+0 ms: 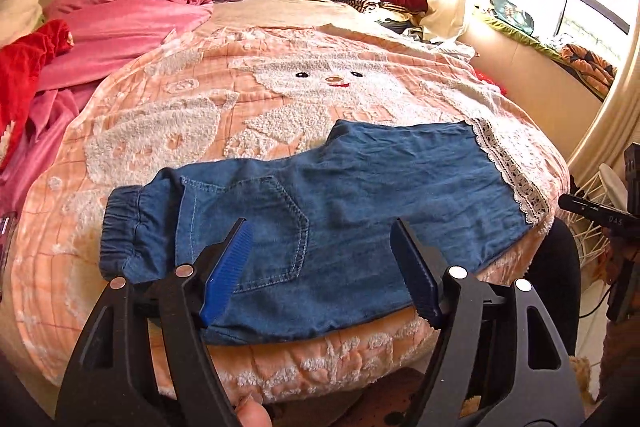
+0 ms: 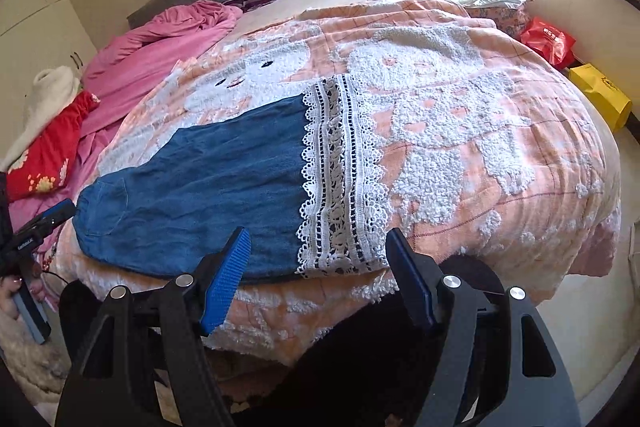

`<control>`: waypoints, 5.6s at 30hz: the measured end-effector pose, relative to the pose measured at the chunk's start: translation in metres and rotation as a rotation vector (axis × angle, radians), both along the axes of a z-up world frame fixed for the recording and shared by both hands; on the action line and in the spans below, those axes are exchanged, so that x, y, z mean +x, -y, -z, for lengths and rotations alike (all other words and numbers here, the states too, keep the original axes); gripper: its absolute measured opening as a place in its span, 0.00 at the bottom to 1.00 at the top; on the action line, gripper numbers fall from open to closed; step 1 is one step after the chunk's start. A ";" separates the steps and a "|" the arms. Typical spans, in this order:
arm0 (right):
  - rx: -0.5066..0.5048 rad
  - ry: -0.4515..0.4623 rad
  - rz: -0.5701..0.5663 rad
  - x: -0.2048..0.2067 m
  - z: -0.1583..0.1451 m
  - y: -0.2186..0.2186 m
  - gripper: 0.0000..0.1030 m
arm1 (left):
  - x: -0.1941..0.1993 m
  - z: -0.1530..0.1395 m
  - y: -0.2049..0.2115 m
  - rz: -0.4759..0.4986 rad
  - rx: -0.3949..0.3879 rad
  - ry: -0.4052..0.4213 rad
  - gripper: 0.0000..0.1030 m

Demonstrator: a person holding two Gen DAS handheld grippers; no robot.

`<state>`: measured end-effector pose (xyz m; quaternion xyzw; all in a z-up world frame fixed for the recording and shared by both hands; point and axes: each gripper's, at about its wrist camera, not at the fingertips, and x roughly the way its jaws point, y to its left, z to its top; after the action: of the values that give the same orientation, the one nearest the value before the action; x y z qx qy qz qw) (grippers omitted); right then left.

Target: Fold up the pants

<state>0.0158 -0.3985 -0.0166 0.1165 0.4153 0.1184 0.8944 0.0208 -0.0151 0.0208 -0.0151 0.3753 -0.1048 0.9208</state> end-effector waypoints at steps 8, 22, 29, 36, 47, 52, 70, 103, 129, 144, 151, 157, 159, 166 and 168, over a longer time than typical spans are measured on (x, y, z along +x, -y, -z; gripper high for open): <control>0.041 0.004 0.027 0.004 0.002 0.009 0.67 | 0.030 -0.012 0.029 0.077 -0.002 0.016 0.62; 0.094 -0.024 0.034 0.017 0.020 0.015 0.67 | 0.106 0.004 0.117 0.308 -0.021 -0.052 0.62; 0.131 -0.041 0.033 0.031 0.032 0.016 0.67 | 0.154 0.021 0.165 0.406 0.053 -0.088 0.62; 0.156 -0.060 0.014 0.039 0.043 0.017 0.54 | 0.197 0.039 0.201 0.473 0.073 -0.147 0.60; 0.236 -0.060 -0.012 0.052 0.049 0.019 0.47 | 0.223 0.067 0.242 0.620 0.047 -0.229 0.35; 0.310 -0.067 -0.017 0.063 0.058 0.026 0.41 | 0.224 0.073 0.252 0.674 0.045 -0.239 0.33; 0.278 0.001 -0.071 0.070 0.030 -0.001 0.19 | 0.219 0.068 0.251 0.653 -0.017 -0.247 0.14; -0.073 0.067 -0.691 0.027 0.000 -0.268 0.53 | 0.109 0.033 -0.052 0.117 -0.391 -0.135 0.57; 0.215 -0.090 -0.419 0.155 -0.001 -0.176 0.23 | 0.024 0.077 -0.011 0.048 -0.435 -0.286 0.16; 0.178 -0.051 -0.447 0.198 -0.017 -0.237 0.51 | 0.018 0.084 -0.018 0.048 -0.440 -0.308 0.19; -0.021 -0.039 -0.577 0.161 -0.019 -0.260 0.59 | 0.018 0.081 -0.017 0.044 -0.412 -0.298 0.15; -0.137 -0.120 -0.608 0.169 0.024 -0.302 0.61 | 0.011 0.075 -0.015 0.051 -0.402 -0.289 0.11; -0.095 -0.132 -0.620 0.169 0.030 -0.304 0.61 | 0.007 0.079 -0.019 0.049 -0.391 -0.291 0.11; -0.045 -0.103 -0.625 0.167 0.022 -0.294 0.60 | 0.015 0.086 -0.018 0.028 -0.380 -0.313 0.11; 0.006 -0.060 -0.610 0.162 0.005 -0.279 0.60 | 0.015 0.086 -0.018 0.026 -0.375 -0.312 0.13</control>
<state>0.1782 -0.1190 -0.0217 -0.0075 0.4571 0.3790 0.8046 0.0362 0.0033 -0.0652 -0.1967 0.4873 -0.1810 0.8313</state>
